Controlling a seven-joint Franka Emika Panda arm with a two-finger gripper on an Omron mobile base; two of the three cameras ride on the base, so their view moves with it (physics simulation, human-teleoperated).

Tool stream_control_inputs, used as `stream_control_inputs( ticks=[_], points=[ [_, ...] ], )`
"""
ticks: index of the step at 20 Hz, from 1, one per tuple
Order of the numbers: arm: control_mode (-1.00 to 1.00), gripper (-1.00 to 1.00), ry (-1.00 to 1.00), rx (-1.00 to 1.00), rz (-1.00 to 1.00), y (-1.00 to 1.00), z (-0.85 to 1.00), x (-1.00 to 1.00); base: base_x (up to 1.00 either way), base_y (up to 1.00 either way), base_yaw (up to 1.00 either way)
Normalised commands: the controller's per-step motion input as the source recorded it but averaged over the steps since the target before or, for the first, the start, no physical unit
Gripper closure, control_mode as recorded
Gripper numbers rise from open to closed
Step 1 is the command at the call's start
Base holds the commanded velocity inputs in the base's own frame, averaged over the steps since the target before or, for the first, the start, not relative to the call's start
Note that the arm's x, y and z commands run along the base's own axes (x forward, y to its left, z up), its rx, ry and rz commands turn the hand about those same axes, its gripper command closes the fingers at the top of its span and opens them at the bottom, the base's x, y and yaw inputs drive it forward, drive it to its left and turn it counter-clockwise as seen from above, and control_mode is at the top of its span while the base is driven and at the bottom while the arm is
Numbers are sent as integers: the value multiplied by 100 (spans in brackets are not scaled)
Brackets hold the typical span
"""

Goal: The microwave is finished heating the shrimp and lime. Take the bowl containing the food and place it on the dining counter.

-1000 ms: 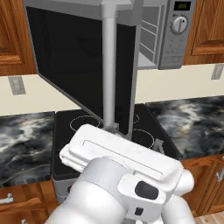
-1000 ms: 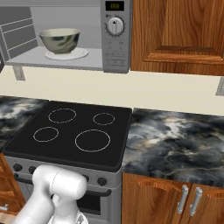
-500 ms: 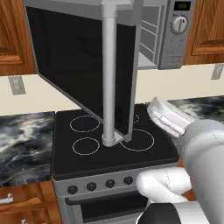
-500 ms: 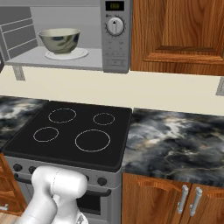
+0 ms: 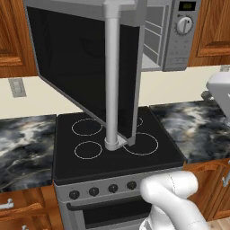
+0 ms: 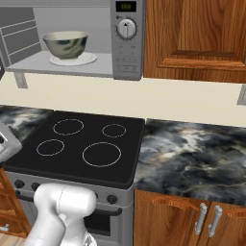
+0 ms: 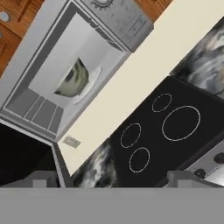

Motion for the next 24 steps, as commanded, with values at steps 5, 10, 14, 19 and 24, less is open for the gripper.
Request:
stream_control_inputs(
  ticks=[5, 10, 14, 19, 24],
  points=[
    [-100, -100, 5, 12, 72, -7, -33, 97, 0, 0, 0],
    [-100, -100, 0, 18, 63, 58, -58, 87, 0, 0, 0],
    [-100, -100, 0, 13, 31, 100, -3, 52, 0, 0, 0],
    [-100, -100, 0, 2, 25, 100, 9, 12, 0, 0, 0],
    [-100, -100, 0, 0, 21, 100, 19, -3, 0, 0, 0]
  ],
)
